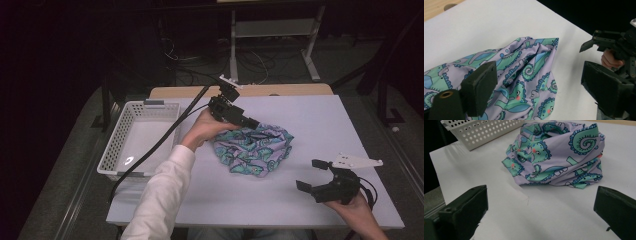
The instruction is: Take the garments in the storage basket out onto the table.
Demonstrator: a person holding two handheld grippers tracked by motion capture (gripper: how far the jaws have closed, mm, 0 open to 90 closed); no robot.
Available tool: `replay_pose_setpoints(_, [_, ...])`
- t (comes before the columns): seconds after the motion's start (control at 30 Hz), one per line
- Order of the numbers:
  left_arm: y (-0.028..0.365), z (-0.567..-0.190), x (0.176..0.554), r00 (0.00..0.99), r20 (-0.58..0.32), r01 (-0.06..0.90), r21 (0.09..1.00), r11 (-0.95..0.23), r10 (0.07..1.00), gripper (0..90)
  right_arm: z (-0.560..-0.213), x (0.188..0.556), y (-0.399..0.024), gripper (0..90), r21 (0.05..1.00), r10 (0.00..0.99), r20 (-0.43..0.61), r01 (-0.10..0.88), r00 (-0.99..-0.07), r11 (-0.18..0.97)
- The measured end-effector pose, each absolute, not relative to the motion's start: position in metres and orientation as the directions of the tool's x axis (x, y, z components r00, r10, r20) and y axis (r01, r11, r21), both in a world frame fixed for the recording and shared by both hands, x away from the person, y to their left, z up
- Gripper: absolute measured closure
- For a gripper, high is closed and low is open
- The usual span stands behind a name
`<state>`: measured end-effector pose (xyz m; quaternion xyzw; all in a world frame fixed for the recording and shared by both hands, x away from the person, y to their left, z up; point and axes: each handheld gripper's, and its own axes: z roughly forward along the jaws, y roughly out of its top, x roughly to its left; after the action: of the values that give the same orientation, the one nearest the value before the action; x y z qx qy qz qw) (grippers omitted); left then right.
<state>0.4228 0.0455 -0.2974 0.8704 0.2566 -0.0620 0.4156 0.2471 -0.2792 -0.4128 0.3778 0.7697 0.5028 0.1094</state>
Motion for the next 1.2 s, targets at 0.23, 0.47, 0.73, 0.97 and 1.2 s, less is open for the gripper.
replay_pose_setpoints(0.23, [0.063, -0.293, 0.419, 0.857, -0.301, 0.496, 0.705, -0.507, 0.419, 0.0, -0.413, 0.247, -0.279, 0.0, 0.856, 0.692, 0.212, 0.473, -0.69, 0.208])
replay_pose_setpoints(0.47, [0.088, -0.289, 0.414, 0.847, -0.273, 0.493, 0.725, -0.481, 0.456, 0.0, -0.413, 0.247, -0.279, 0.0, 0.857, 0.692, 0.212, 0.472, -0.69, 0.209])
replay_pose_setpoints(0.73, [0.115, -0.291, 0.405, 0.836, -0.255, 0.49, 0.745, -0.452, 0.486, 0.0, -0.413, 0.247, -0.279, 0.0, 0.857, 0.694, 0.211, 0.472, -0.689, 0.208])
replay_pose_setpoints(0.97, [0.133, -0.294, 0.393, 0.831, -0.253, 0.49, 0.756, -0.435, 0.496, 0.0, -0.413, 0.247, -0.278, 0.0, 0.856, 0.694, 0.21, 0.472, -0.689, 0.209])
replay_pose_setpoints(1.2, [0.147, -0.295, 0.383, 0.828, -0.241, 0.483, 0.764, -0.427, 0.506, 0.0, -0.413, 0.247, -0.278, 0.0, 0.855, 0.693, 0.209, 0.473, -0.69, 0.213])
